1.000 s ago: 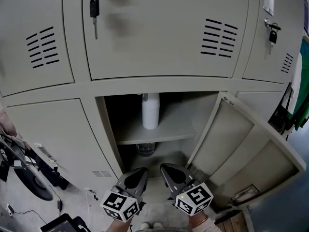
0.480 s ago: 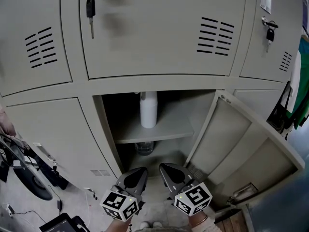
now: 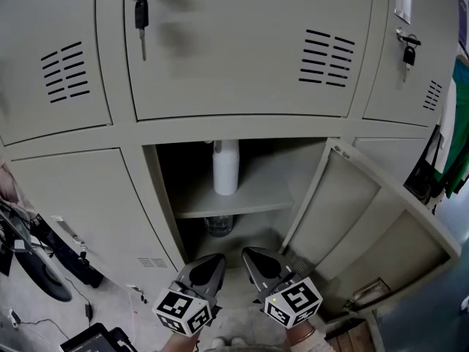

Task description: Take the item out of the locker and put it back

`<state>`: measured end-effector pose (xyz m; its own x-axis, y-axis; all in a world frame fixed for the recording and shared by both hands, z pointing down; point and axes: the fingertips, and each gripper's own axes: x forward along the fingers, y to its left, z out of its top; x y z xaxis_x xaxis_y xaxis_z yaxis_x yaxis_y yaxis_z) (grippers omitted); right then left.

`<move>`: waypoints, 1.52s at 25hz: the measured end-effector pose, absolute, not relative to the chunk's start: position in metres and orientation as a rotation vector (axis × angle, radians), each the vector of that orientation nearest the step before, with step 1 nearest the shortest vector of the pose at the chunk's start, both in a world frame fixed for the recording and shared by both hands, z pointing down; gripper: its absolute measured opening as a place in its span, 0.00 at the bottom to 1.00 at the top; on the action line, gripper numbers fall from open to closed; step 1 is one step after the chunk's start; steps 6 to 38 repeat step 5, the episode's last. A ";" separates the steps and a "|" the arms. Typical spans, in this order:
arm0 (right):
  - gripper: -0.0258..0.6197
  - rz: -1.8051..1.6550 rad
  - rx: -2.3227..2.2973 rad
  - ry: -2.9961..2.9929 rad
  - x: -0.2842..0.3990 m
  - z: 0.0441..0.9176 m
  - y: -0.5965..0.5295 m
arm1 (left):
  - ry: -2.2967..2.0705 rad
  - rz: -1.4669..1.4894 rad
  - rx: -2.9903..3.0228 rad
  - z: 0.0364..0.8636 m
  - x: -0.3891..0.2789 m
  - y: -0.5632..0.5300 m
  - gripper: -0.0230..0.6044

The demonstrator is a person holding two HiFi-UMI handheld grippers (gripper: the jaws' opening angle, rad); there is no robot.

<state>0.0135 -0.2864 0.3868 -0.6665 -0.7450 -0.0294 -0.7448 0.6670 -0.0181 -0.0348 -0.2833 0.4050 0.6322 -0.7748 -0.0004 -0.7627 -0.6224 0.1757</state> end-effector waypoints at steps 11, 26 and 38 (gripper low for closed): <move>0.04 0.001 -1.252 2.860 0.009 0.387 -0.282 | -1.259 -0.112 2.706 0.402 -0.031 -0.280 0.05; 0.04 0.001 -1.252 2.860 0.009 0.387 -0.282 | -1.259 -0.112 2.706 0.402 -0.031 -0.280 0.05; 0.04 0.001 -1.252 2.860 0.009 0.387 -0.282 | -1.259 -0.112 2.706 0.402 -0.031 -0.280 0.05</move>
